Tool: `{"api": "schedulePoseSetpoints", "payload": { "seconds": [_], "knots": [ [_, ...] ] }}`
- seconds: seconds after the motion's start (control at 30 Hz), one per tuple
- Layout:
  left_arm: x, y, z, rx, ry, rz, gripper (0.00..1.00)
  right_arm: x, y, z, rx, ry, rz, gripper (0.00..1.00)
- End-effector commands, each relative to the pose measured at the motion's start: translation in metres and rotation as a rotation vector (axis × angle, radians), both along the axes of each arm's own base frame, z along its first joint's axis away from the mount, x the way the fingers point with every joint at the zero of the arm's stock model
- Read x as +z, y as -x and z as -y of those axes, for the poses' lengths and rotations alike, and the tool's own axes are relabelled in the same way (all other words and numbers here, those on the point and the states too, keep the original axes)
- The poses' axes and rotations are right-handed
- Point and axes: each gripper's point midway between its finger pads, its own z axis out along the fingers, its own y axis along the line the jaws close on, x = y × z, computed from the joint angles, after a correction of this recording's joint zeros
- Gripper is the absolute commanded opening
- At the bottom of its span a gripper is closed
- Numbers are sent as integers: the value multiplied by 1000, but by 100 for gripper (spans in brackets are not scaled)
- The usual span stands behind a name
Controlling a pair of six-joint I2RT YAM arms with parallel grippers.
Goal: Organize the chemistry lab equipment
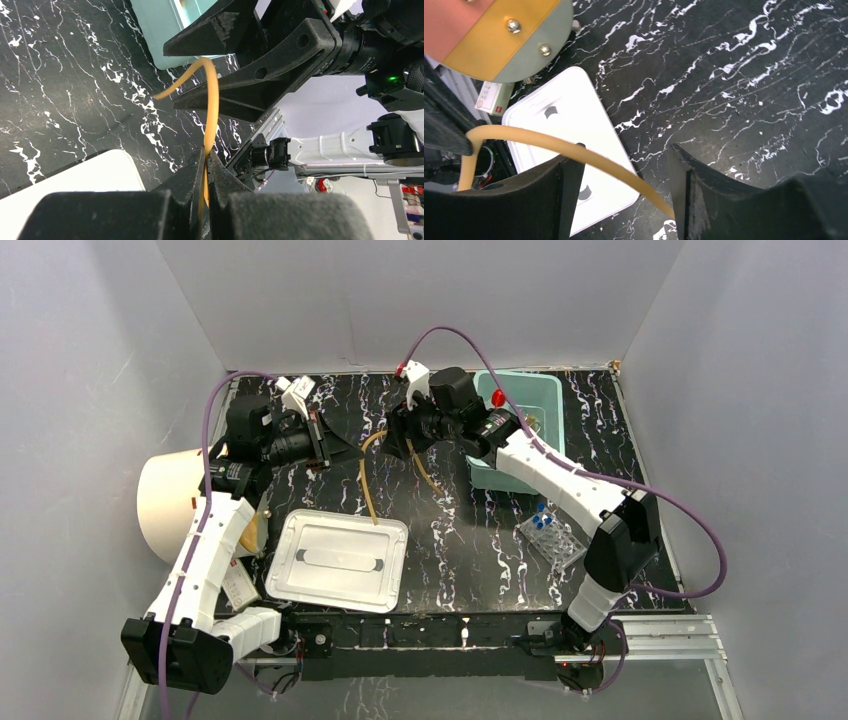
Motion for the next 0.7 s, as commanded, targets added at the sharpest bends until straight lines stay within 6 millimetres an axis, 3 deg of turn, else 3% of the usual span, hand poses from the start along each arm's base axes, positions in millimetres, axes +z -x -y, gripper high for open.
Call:
{"api": "schedulePoseSetpoints", "payload": {
  "seconds": [0.0,0.2,0.37,0.4,0.53,0.67],
  "knots": [
    [22,15,6,-65,46,41,0,44,2,-15,60,-113,102,65],
    [23,13,5,-57,36,52,0,40,-6,-13,9,-99,99,26],
    [13,8,2,-18,12,32,3,52,-2,1,-31,-101,124,5],
    [11,7,1,-12,7,24,12,56,-1,5,-40,-102,131,0],
    [6,2,-3,20,-13,14,57,74,2,24,-105,-102,161,0],
    [6,-4,-8,62,-46,13,71,90,-8,56,-254,-52,204,0]
  ]
}}
